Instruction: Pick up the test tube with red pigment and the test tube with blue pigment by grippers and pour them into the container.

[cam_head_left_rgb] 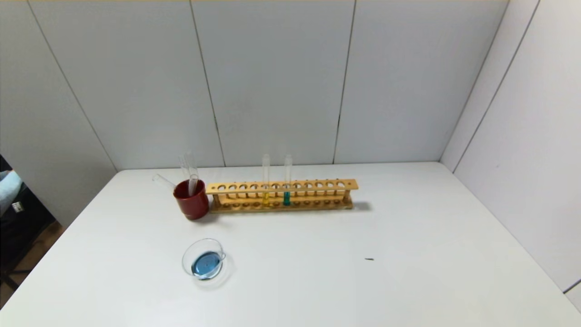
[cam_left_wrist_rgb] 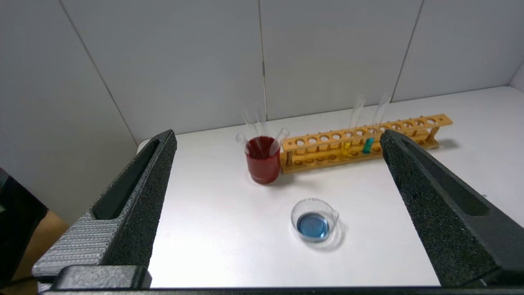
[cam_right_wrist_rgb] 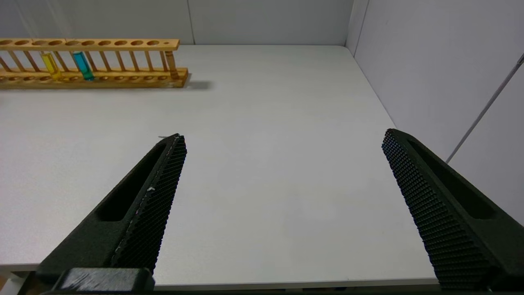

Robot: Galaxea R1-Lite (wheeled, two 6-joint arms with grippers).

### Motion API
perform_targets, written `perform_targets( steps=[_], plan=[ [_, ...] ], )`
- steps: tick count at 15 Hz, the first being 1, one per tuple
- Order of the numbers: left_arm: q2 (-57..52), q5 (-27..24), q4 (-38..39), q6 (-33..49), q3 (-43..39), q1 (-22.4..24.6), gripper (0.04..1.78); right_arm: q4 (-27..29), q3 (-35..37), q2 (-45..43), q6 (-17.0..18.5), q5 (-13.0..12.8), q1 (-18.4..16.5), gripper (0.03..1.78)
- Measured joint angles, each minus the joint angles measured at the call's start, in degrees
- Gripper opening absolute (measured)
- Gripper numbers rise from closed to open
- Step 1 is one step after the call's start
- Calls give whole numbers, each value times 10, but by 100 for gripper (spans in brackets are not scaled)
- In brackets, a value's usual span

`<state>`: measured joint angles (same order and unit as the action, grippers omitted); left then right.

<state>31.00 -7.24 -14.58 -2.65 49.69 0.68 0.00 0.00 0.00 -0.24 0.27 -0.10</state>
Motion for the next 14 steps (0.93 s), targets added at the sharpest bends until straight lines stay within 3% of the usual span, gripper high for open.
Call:
perform_targets(
  steps=[4,7,10,12,14],
  plan=[
    [-216,7,-43,-9,-126,-5,175,0,0,0,0,0,0,175],
    [-284,33,-40,21,-232,-6,175,0,0,0,0,0,0,175],
    [-305,39,22,31,-358,-6,175,0,0,0,0,0,0,175],
    [-309,41,103,35,-445,-6,175,0,0,0,0,0,0,175],
    [-311,53,166,59,-484,-6,175,0,0,0,0,0,0,175]
  ],
)
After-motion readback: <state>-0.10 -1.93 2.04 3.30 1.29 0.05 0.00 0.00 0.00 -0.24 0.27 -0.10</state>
